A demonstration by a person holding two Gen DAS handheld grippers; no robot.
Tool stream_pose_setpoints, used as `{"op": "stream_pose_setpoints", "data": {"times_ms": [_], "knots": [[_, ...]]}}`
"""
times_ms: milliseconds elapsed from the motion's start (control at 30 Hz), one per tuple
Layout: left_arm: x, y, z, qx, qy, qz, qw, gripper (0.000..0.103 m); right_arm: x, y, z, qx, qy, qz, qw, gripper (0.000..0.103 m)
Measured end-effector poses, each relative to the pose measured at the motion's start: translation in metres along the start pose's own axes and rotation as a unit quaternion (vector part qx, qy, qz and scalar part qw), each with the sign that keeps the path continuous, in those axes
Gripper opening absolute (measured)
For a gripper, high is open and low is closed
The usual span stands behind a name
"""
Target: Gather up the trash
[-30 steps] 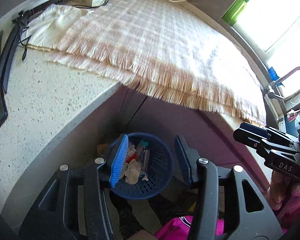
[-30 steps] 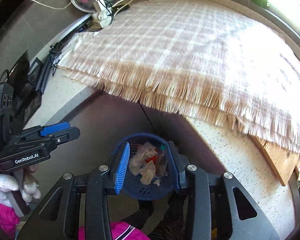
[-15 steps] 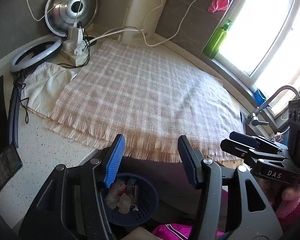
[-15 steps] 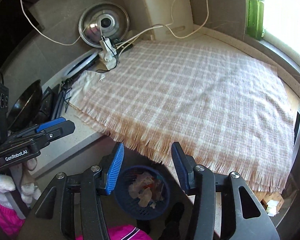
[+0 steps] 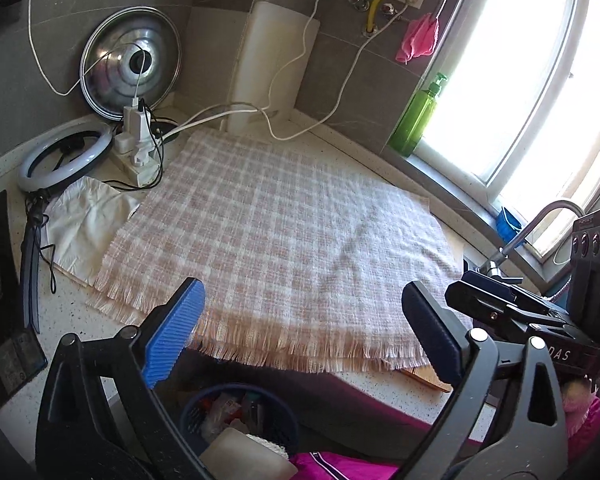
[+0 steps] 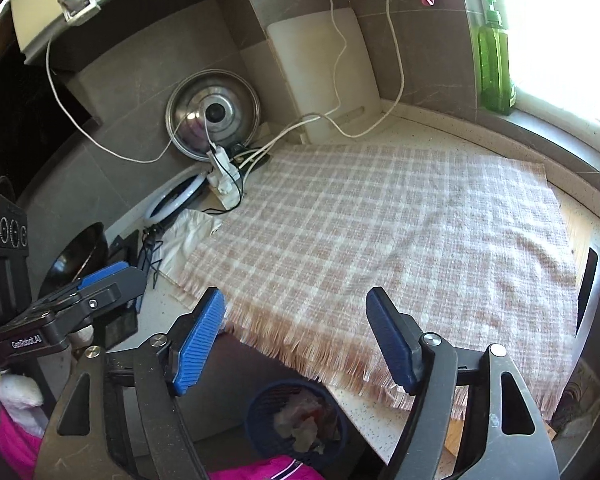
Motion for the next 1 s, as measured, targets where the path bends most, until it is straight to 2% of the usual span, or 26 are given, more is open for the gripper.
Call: {"op": "stream_pose_setpoints", "data": {"times_ms": [133, 1000], "knots": [[0.004, -0.003, -0.001, 0.0, 0.0, 0.001, 1.0, 0.102, -0.001, -0.003, -0.003, 0.011, -0.002, 0.0, 1.0, 0.08], [0.01, -0.008, -0.012, 0.01, -0.001, 0.009, 0.9999, 0.103, -0.005, -0.001, -0.002, 0.012, -0.011, 0.025, 1.0, 0.08]]}}
Point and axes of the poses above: each gripper's, at about its wrist camera, not at the fingertips, and z roughly the way its jaws point, x to its right, y to its underside, the point moved 8 cm from there along z, roughly the way its jaws point, and after that the axes turned 9 degrees about -z, right-handed, at the moved point
